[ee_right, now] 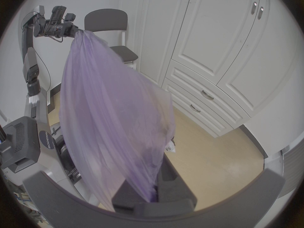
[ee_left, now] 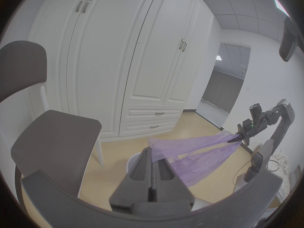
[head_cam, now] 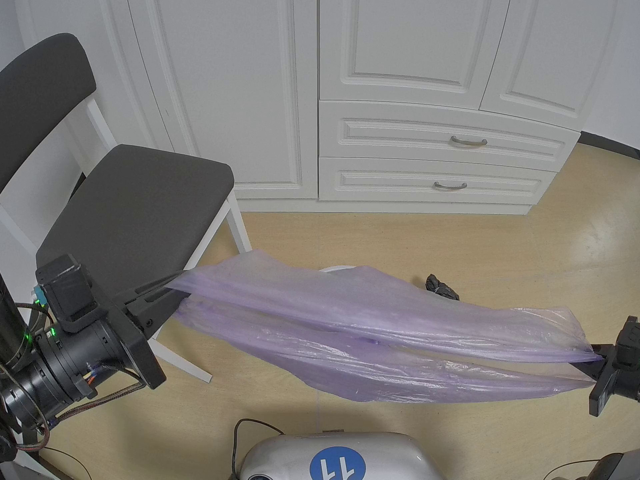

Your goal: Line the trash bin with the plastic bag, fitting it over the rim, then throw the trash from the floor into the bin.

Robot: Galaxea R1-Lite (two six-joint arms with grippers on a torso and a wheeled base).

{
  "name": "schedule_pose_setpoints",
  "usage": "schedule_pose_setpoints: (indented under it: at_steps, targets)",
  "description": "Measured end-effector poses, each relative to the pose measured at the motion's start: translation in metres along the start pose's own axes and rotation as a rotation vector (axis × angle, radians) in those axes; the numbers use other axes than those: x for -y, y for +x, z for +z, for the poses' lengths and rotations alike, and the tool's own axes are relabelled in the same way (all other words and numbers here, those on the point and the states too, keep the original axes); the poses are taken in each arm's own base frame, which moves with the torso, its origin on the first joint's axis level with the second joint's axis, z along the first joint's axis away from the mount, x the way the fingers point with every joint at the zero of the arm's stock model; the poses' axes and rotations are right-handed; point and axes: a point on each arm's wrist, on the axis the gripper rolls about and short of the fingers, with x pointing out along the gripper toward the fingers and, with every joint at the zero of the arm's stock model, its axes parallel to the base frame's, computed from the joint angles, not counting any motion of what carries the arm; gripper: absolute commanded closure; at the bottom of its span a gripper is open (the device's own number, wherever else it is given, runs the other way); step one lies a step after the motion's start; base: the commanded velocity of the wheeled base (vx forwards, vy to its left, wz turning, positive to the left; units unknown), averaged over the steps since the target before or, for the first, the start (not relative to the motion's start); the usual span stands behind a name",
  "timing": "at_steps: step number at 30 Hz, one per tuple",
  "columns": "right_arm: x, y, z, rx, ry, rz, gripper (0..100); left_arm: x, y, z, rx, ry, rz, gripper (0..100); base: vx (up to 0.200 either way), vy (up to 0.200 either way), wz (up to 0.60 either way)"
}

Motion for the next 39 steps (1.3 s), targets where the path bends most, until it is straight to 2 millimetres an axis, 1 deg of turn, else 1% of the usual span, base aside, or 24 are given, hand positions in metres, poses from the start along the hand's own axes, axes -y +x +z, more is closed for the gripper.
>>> schedule_pose_setpoints:
  at_steps: [7, 11, 17, 24, 27, 33, 36, 39]
  targets:
    - [0.003, -0.003, 0.005, 0.034, 0.021, -0.024, 100, 0.000, 0.001, -0.001, -0.006, 0.003, -0.002, 100, 0.000, 0.000, 0.00]
    - [0.005, -0.003, 0.009, 0.074, 0.062, -0.037, 100, 0.001, 0.002, -0.003, -0.014, 0.009, -0.006, 100, 0.000, 0.000, 0.00]
    - [0.003, 0.000, 0.008, 0.093, 0.079, -0.003, 100, 0.011, 0.003, -0.011, -0.052, 0.063, -0.061, 100, 0.000, 0.000, 0.00]
    - [0.003, 0.005, 0.011, 0.098, 0.095, 0.004, 100, 0.015, 0.007, -0.017, -0.083, 0.070, -0.081, 100, 0.000, 0.000, 0.00]
    - [0.004, 0.010, 0.015, 0.133, 0.120, 0.000, 100, 0.019, 0.010, -0.018, -0.073, 0.066, -0.097, 100, 0.000, 0.000, 0.00]
    - [-0.002, 0.023, 0.023, 0.203, 0.190, 0.044, 100, 0.029, 0.019, -0.017, -0.002, 0.054, -0.137, 100, 0.000, 0.000, 0.00]
    - [-0.006, 0.031, 0.027, 0.235, 0.240, 0.093, 100, 0.035, 0.023, -0.020, 0.013, 0.042, -0.138, 100, 0.000, 0.000, 0.00]
    - [-0.010, 0.041, 0.032, 0.256, 0.255, 0.156, 100, 0.040, 0.030, -0.022, 0.018, 0.016, -0.135, 100, 0.000, 0.000, 0.00]
